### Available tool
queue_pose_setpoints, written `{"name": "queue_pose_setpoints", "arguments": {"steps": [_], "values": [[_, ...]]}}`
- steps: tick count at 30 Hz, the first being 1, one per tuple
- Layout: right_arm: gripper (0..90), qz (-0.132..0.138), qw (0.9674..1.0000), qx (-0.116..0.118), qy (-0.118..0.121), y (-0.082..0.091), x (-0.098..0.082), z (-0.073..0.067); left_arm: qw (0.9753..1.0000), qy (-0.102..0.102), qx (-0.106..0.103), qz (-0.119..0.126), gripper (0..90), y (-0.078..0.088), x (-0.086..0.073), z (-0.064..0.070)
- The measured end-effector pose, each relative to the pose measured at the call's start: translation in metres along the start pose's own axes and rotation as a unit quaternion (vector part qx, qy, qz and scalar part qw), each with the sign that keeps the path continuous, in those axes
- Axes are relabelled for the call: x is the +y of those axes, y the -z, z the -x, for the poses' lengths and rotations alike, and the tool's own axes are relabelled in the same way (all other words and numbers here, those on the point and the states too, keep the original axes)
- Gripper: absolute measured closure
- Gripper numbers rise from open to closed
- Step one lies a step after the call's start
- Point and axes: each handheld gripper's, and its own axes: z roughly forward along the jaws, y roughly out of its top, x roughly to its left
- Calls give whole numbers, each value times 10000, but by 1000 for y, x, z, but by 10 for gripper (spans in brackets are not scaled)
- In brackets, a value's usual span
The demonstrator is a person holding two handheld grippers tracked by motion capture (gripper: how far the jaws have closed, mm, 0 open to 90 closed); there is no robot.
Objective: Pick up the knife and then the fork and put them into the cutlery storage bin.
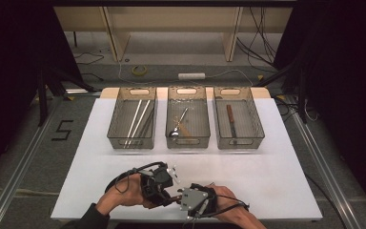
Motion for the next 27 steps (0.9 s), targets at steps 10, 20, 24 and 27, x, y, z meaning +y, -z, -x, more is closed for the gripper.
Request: {"name": "queue_pose_setpoints", "arguments": {"steps": [10,20,24,27], "values": [[718,-114,9991,-154,381,-2,3,-4,10000,12,-16,-42,757,-2,1,-1],[767,-192,9965,-173,800,-3,4,-9,10000,23,-53,44,755,-2,0,-2],[778,-211,9951,-179,949,-3,4,-9,9999,39,-85,142,752,0,0,-3],[782,-254,9945,-127,1011,-4,3,-9,9998,50,-88,161,748,0,0,-3]]}}
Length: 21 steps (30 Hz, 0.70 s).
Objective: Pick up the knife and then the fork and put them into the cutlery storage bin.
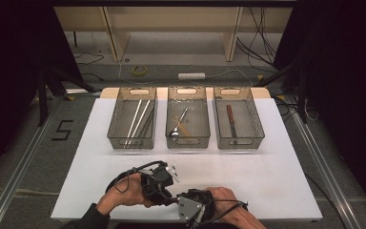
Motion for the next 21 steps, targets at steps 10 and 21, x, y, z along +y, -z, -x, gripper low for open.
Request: {"name": "queue_pose_setpoints", "arguments": {"steps": [10,21], "values": [[783,-65,9999,-76,-80,6,-8,7,9976,223,344,565,460,13,-5,-6],[783,-57,9986,-244,-469,16,-21,18,9823,447,832,1620,256,39,-24,-14]]}}
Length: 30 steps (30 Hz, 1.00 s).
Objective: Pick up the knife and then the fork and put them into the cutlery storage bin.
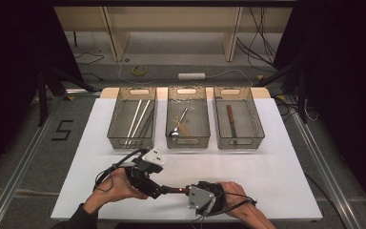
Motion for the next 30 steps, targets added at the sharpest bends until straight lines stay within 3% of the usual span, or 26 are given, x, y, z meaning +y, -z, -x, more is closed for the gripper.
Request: {"name": "queue_pose_setpoints", "arguments": {"steps": [5,11,16,19,24,30], "values": [[782,10,9996,-132,-259,4,-6,8,9986,147,181,465,228,6,-11,-6],[782,-20,9979,-206,-609,10,-13,20,9937,233,426,1012,207,6,-31,-17],[782,-10,9942,-307,-1033,14,-20,34,9855,624,694,1416,207,7,-55,-30],[782,12,9913,-364,-1265,19,-26,45,9788,849,743,1711,203,15,-65,-33],[781,56,9836,-515,-1728,29,-35,64,9679,1101,887,2078,199,25,-78,-37],[782,157,9714,-592,-2296,39,-45,89,9603,1156,1101,2287,198,30,-84,-35]]}}
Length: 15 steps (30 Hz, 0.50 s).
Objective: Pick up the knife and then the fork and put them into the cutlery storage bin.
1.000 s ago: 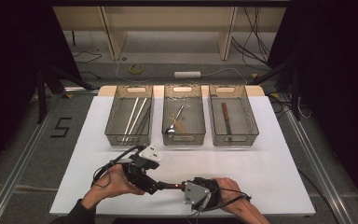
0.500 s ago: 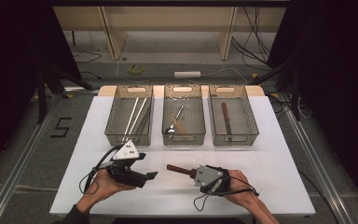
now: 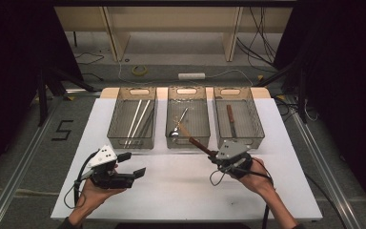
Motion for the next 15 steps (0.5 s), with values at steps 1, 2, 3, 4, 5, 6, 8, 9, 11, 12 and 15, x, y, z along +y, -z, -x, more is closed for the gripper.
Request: {"name": "queue_pose_setpoints", "arguments": {"steps": [1,2,3,4,5,6,8,9,11,12,15], "values": [[781,14,9999,17,-107,1,1,5,10000,17,11,18,198,0,-1,1],[781,18,9998,-7,-212,2,2,10,10000,31,14,23,196,1,-1,1],[781,32,9995,-19,-316,3,3,14,10000,24,24,21,193,1,-1,1],[781,50,9991,13,-428,4,4,20,10000,23,24,25,191,1,-2,2],[781,67,9985,25,-547,4,5,24,10000,17,38,18,189,1,-2,2],[781,84,9979,33,-637,4,6,30,10000,16,53,10,186,0,-2,2],[781,87,9967,35,-811,4,8,39,10000,17,73,-6,180,0,-2,2],[781,89,9961,30,-877,4,9,44,10000,8,97,6,178,0,-2,2],[781,104,9947,26,-1019,4,11,53,9999,15,123,36,177,0,-3,1],[781,110,9939,20,-1096,4,12,58,9999,27,131,40,176,1,-3,1],[781,92,9920,-27,-1255,4,15,68,9999,62,138,46,172,1,-3,0]]}}
